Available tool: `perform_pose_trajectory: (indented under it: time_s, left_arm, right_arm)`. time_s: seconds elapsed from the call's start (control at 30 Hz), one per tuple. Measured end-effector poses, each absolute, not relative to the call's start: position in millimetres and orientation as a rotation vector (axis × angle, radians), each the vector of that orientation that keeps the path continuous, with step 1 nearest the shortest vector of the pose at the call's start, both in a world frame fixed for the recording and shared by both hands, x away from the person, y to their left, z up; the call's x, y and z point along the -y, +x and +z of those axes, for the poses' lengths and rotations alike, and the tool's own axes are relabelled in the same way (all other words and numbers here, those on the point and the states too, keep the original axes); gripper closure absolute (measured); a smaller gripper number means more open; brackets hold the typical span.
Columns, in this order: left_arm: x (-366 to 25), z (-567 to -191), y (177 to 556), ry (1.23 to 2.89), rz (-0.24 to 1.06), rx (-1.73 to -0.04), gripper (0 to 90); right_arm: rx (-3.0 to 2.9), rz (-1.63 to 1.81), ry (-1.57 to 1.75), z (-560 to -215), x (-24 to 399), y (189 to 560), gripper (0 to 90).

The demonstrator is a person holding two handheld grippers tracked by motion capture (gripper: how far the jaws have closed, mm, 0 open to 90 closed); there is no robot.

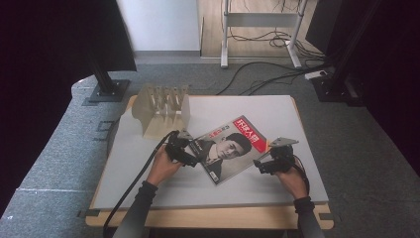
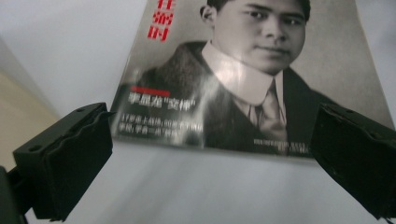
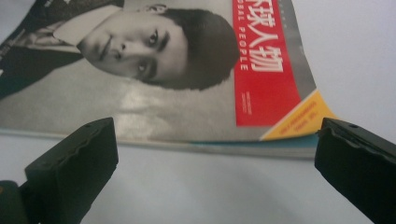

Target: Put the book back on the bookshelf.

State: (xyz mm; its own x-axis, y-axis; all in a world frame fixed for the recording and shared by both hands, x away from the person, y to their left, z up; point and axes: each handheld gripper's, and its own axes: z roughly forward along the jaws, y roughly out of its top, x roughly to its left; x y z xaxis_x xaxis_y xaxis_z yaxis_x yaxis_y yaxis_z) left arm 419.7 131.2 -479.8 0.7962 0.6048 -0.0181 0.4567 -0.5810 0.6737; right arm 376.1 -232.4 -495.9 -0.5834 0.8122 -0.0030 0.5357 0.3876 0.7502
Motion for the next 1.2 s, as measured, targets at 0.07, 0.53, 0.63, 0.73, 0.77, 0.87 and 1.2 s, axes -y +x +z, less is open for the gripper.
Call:
perform_pose_trajectory:
  time_s: [0.07,0.53,0.63,0.73,0.77,0.87,1.2]
  left_arm:
    - [-125.1,-478.2,424.7,2.301,0.276,-0.767,0.0]
    - [-89.0,-491.7,465.1,2.342,0.277,-0.757,0.0]
    - [-86.6,-497.3,467.8,2.357,0.283,-0.754,0.0]
    - [-86.6,-508.2,474.1,2.364,0.273,-0.784,0.0]
    - [-87.1,-510.0,475.4,2.366,0.271,-0.788,0.0]
    - [-87.7,-515.2,478.4,2.368,0.265,-0.810,0.0]
    - [-89.7,-523.0,484.0,2.326,0.224,-0.858,0.0]
  right_arm:
    - [-2.292,1.033,1.151,-493.3,227.7,382.6,0.0]
    - [-2.334,0.989,1.113,-495.5,211.9,414.6,0.0]
    - [-2.334,0.978,1.119,-498.2,213.1,419.4,0.0]
    - [-2.337,0.965,1.143,-505.2,218.5,428.0,0.7]
    - [-2.337,0.962,1.152,-507.3,219.9,429.8,1.0]
    - [-2.343,0.962,1.167,-511.5,222.5,433.5,1.2]
    - [-2.363,0.952,1.196,-526.8,228.1,445.2,1.6]
